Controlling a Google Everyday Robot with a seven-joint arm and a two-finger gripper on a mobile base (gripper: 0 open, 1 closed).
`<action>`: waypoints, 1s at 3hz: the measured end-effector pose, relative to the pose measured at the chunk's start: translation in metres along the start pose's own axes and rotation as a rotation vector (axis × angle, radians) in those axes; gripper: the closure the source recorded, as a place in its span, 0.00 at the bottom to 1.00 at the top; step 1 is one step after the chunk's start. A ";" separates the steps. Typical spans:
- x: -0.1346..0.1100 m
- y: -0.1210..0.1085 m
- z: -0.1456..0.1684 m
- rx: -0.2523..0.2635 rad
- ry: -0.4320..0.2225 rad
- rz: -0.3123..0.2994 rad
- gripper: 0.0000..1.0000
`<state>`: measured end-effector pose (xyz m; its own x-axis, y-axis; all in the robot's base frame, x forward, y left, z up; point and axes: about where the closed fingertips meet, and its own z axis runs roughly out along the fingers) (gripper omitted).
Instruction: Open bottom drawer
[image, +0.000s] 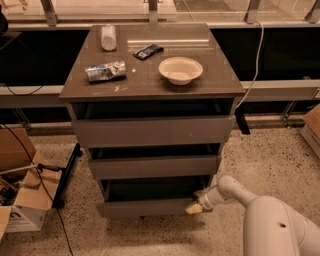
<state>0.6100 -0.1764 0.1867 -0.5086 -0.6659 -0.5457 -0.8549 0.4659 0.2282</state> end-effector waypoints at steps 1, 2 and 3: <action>-0.001 0.001 -0.002 0.000 0.000 0.000 0.54; 0.001 0.002 -0.002 0.001 0.002 0.006 0.28; 0.033 0.025 -0.009 0.023 0.035 0.096 0.05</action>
Offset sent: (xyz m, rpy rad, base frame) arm -0.2170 -0.0873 -0.0337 -0.1659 0.3136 -0.3971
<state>0.5713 -0.1922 0.1814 -0.5914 -0.6376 -0.4936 -0.7999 0.5412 0.2594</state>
